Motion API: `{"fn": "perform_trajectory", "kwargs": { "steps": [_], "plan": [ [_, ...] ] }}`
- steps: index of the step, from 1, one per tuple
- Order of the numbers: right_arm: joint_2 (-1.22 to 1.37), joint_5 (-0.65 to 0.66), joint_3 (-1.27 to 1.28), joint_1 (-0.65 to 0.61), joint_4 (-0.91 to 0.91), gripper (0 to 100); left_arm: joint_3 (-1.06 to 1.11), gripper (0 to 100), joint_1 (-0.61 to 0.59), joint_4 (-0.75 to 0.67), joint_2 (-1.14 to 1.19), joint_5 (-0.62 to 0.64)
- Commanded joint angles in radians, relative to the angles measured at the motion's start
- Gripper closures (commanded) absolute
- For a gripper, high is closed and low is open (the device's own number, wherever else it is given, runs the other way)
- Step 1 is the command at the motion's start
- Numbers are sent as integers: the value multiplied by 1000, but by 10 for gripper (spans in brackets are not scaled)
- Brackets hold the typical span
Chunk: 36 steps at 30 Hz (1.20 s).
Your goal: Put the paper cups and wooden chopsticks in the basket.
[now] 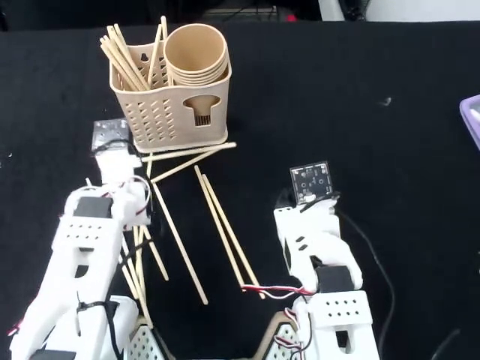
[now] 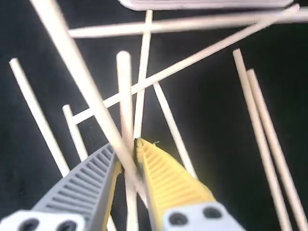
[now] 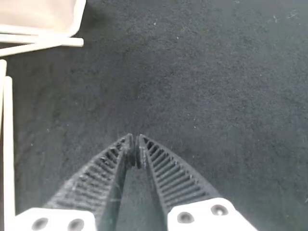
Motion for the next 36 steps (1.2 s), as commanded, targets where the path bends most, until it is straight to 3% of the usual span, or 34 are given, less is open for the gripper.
{"fn": "perform_trajectory", "kwargs": {
  "steps": [1,4,10,27,36],
  "plan": [
    [-19,-5,-7,8,-23,977,16,880,-4,-40,5,-61],
    [-19,-5,-7,8,-23,977,54,801,-4,-35,3,-69],
    [-19,-5,-7,8,-23,977,96,859,-5,-44,6,-69],
    [-19,-5,-5,8,-23,977,122,819,-50,-104,-5,-160],
    [-19,-5,-5,8,-23,977,53,818,-120,68,6,-160]
  ]
}}
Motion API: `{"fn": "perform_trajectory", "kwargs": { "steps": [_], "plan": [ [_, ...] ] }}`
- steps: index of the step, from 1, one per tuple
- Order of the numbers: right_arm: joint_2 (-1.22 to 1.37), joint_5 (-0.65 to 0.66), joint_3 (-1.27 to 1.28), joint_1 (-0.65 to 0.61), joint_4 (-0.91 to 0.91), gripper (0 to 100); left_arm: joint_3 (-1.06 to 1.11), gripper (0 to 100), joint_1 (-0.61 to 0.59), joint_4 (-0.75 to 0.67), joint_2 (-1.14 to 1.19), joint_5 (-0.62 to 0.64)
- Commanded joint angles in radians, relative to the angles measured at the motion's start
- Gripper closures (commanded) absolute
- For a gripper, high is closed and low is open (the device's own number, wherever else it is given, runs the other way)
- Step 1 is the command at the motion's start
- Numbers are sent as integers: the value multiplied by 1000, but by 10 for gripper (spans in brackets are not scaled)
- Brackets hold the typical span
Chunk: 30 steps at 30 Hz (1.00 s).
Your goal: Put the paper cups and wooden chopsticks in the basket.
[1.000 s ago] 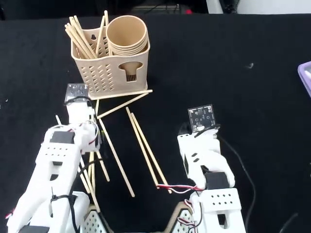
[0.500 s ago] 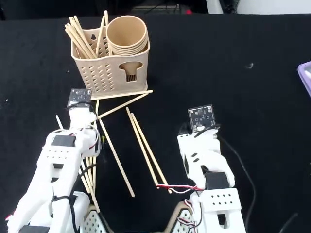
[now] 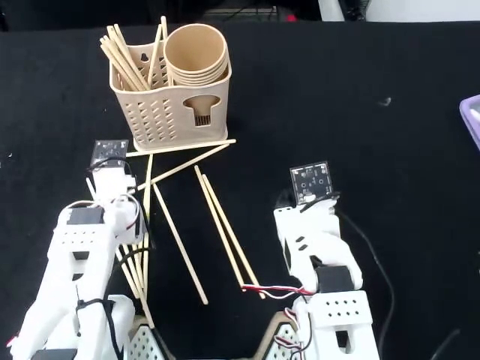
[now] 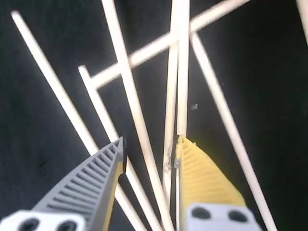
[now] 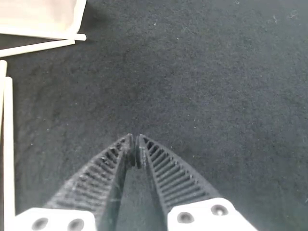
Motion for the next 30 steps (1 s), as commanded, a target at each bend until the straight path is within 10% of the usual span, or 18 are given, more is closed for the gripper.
{"fn": "perform_trajectory", "kwargs": {
  "steps": [1,30],
  "plan": [
    [-19,-5,-5,8,-23,977,-59,818,-22,38,-2,-11],
    [-19,-5,-7,8,-23,977,-16,766,-91,-92,149,66]
  ]
}}
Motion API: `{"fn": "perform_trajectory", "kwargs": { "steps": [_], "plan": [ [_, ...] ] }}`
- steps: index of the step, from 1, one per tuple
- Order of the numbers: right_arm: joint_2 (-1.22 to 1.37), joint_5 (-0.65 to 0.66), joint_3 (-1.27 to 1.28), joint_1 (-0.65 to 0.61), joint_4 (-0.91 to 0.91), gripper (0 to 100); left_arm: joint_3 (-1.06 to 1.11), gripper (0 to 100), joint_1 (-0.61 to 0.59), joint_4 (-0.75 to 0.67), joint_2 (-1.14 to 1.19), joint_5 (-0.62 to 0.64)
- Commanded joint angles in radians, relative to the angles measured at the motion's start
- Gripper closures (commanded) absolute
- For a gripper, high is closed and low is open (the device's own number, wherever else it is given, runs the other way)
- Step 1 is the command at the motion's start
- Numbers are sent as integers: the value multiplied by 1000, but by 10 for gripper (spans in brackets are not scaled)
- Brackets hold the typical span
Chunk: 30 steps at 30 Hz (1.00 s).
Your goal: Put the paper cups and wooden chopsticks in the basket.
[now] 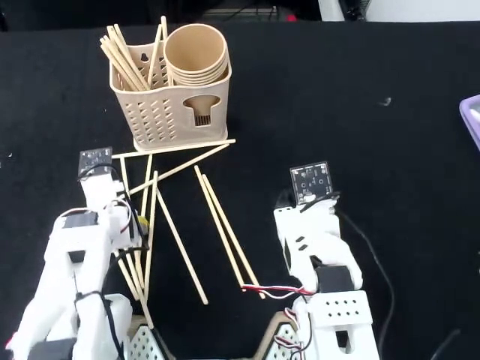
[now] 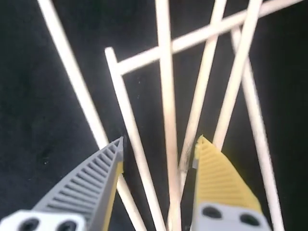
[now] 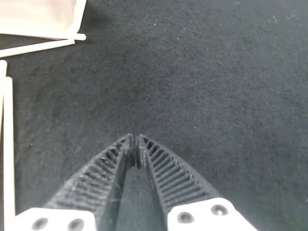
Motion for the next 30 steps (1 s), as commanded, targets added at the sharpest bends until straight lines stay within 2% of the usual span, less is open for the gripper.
{"fn": "perform_trajectory", "kwargs": {
  "steps": [1,6,15,23,30],
  "plan": [
    [-19,-5,-7,8,-23,977,-99,766,-7,35,94,8],
    [-19,-5,-7,8,-23,977,-191,802,-7,58,238,8],
    [-19,-5,-7,8,-23,977,-217,954,-1,64,253,8],
    [-19,-5,-7,8,-23,977,-223,961,33,69,252,8],
    [-19,-5,-5,8,-23,977,-378,970,108,256,252,63]
  ]
}}
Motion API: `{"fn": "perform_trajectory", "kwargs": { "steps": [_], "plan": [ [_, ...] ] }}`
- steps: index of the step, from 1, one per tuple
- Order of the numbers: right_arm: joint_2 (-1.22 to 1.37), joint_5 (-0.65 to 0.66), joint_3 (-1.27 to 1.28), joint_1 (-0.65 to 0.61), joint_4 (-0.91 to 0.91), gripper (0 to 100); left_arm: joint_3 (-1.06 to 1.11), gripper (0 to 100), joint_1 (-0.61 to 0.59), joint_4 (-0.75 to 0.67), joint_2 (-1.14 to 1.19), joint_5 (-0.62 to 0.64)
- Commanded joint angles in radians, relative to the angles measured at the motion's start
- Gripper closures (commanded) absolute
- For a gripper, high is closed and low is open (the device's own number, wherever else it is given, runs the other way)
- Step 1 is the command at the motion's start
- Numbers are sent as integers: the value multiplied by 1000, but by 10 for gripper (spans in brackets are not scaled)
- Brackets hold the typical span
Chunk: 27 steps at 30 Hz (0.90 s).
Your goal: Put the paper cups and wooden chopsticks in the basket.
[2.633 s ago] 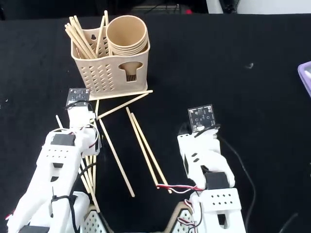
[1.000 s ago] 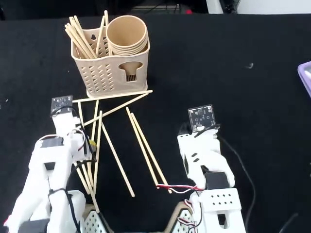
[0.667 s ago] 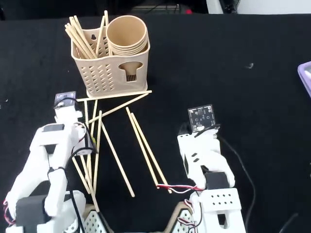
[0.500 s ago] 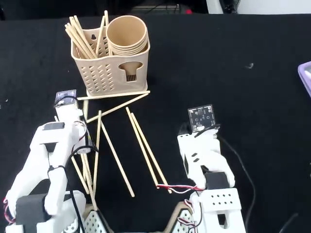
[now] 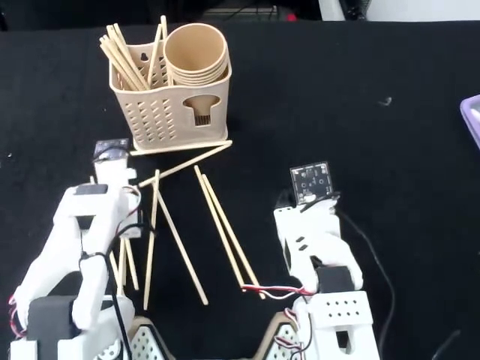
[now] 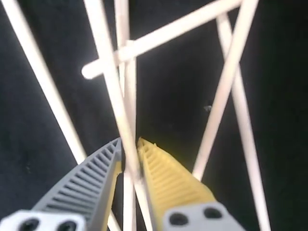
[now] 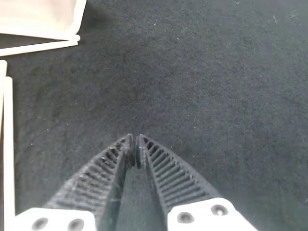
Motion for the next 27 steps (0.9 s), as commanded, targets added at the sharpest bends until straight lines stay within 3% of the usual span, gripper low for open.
{"fn": "perform_trajectory", "kwargs": {
  "steps": [1,7,16,27],
  "plan": [
    [-19,-5,-5,8,-23,977,-147,970,21,103,-3,43],
    [-19,-5,-5,8,-23,977,-274,970,12,198,-52,44],
    [-19,-5,-7,8,-23,977,-206,970,10,192,-422,44],
    [-19,-5,-7,8,-23,977,79,970,-140,-92,-789,46]
  ]
}}
